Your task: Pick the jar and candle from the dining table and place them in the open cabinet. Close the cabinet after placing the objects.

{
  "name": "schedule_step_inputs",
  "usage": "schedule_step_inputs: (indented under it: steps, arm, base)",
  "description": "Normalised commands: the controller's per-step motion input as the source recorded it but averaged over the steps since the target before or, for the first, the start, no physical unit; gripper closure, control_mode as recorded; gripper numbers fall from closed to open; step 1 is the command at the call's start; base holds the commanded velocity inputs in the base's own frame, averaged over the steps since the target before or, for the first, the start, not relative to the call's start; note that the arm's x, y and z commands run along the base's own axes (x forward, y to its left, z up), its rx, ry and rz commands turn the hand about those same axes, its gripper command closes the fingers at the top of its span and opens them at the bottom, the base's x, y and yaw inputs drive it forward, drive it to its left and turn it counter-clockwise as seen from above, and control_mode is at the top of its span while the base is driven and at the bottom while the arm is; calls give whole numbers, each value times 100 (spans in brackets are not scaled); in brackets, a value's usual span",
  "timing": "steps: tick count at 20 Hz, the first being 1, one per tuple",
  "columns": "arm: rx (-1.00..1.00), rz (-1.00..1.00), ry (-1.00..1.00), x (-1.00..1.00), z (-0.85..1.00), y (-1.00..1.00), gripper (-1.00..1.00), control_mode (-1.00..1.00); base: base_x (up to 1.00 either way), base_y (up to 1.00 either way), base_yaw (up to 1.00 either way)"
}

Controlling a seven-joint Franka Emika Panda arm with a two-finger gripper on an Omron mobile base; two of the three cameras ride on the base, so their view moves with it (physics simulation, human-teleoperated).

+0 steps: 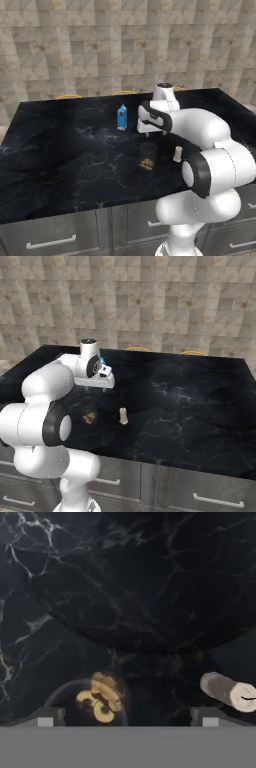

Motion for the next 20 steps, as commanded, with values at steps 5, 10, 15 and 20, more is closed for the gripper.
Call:
schedule_step_inputs:
  steps: [5, 10, 15, 20]
  arm:
    - [0, 0, 7, 0, -45, 0, -100, -100]
    - [0, 0, 9, 0, -52, 0, -100, -100]
    - [0, 0, 10, 0, -53, 0, -100, -100]
    - [0, 0, 7, 0, -41, 0, -100, -100]
  base:
    - [0, 0, 0]
    - [0, 0, 0]
    - [0, 0, 0]
    - [0, 0, 0]
